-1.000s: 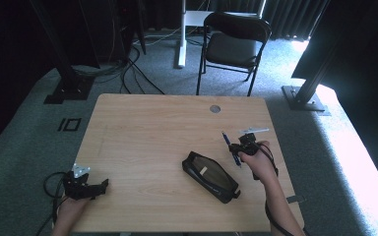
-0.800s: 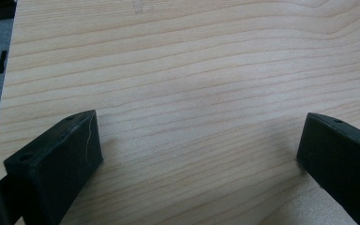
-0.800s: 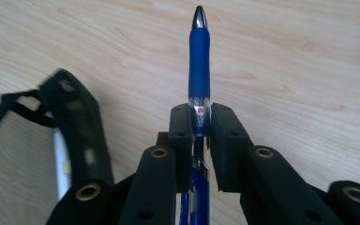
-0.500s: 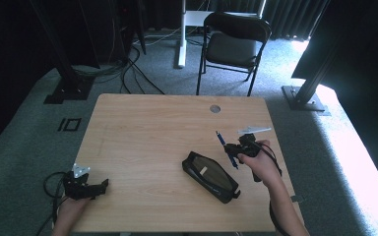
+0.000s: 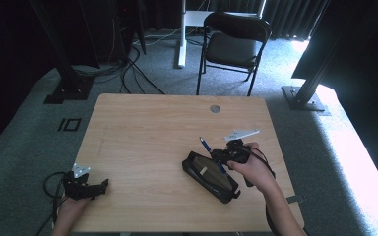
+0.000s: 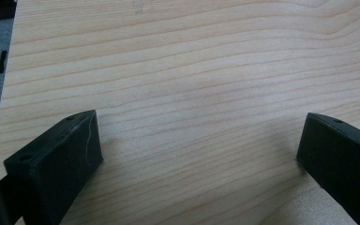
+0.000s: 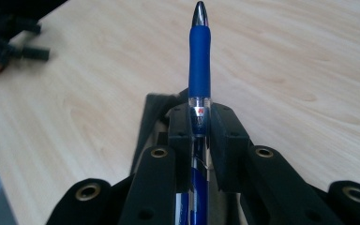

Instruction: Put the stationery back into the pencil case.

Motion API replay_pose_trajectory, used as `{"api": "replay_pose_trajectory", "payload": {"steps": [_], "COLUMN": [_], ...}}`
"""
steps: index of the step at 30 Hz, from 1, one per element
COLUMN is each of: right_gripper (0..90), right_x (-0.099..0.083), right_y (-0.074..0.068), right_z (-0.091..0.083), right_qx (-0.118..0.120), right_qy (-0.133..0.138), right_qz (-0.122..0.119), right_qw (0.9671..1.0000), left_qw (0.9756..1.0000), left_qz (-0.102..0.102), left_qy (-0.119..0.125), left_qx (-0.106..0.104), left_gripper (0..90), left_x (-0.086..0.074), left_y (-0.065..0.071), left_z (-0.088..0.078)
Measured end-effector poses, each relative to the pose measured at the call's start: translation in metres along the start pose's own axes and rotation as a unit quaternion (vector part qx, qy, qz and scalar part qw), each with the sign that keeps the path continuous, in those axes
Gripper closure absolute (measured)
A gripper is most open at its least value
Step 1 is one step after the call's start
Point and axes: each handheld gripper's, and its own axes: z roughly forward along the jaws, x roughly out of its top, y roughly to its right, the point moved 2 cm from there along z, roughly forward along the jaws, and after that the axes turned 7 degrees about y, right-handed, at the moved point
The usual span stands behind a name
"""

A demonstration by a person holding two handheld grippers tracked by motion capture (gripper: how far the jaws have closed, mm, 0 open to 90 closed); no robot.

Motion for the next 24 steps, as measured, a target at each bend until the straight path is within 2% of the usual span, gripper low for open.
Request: {"api": "replay_pose_trajectory", "payload": {"steps": [7,19,24], "right_gripper": [79.4,79.4,79.4], "right_x": [-0.003,-0.024,-0.03], "right_y": [-0.007,-0.015,-0.015], "right_z": [0.007,0.034,0.041], "right_qx": [0.008,0.015,0.003], "right_qy": [-0.011,-0.074,-0.096], "right_qz": [-0.011,-0.029,-0.04], "right_qw": [0.9998,0.9968,0.9946], "left_qw": [1.0,1.0,1.0], "left_qz": [-0.001,0.001,0.001], "left_qy": [0.0,-0.001,-0.001], "left_qx": [0.0,0.0,0.0], "left_gripper": [0.5,0.5,0.4], "left_x": [0.0,0.0,0.0], "left_y": [0.0,0.0,0.0], "left_z": [0.0,0.0,0.0]}}
